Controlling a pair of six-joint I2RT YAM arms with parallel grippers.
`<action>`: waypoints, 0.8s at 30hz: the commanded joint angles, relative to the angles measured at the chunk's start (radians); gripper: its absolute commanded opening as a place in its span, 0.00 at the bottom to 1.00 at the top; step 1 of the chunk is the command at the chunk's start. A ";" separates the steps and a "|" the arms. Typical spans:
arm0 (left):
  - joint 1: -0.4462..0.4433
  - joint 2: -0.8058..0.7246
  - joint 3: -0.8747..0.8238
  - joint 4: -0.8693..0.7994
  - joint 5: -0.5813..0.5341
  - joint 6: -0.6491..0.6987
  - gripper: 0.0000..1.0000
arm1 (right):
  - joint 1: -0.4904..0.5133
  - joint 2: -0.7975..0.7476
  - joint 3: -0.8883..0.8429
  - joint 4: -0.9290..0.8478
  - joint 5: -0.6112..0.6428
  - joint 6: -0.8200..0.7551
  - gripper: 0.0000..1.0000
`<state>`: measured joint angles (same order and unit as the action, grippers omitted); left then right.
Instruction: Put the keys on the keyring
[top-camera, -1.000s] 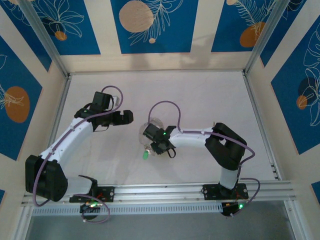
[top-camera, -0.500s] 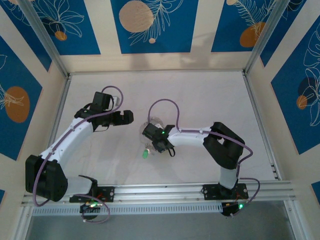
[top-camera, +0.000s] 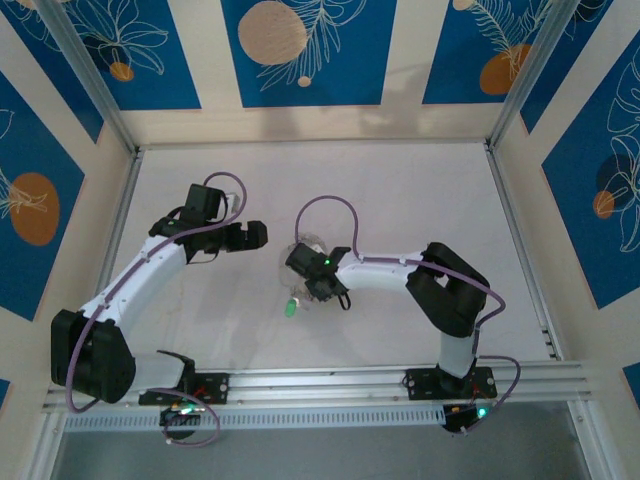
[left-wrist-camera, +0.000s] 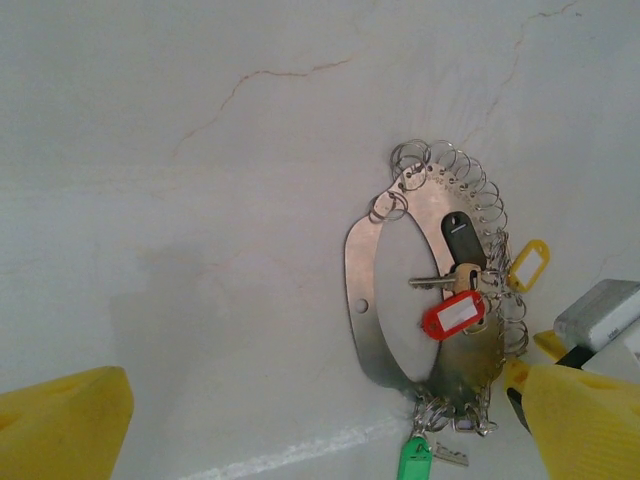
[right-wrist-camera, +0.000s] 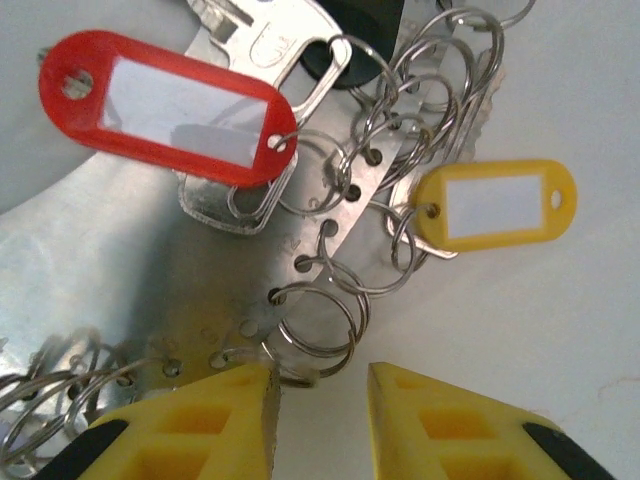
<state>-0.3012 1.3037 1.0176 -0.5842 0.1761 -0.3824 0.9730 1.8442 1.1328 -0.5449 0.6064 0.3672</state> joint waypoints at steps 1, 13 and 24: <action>0.009 0.000 -0.007 -0.002 0.028 0.013 1.00 | -0.006 0.009 0.023 0.014 -0.004 -0.020 0.29; 0.009 -0.001 -0.009 0.000 0.037 0.017 1.00 | -0.033 -0.029 0.005 0.040 -0.094 -0.018 0.27; 0.009 -0.015 -0.017 0.004 0.019 0.014 1.00 | -0.098 -0.164 -0.062 0.069 -0.286 0.009 0.31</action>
<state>-0.3012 1.3056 1.0122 -0.5838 0.1902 -0.3820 0.9112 1.7374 1.1030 -0.4980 0.4381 0.3561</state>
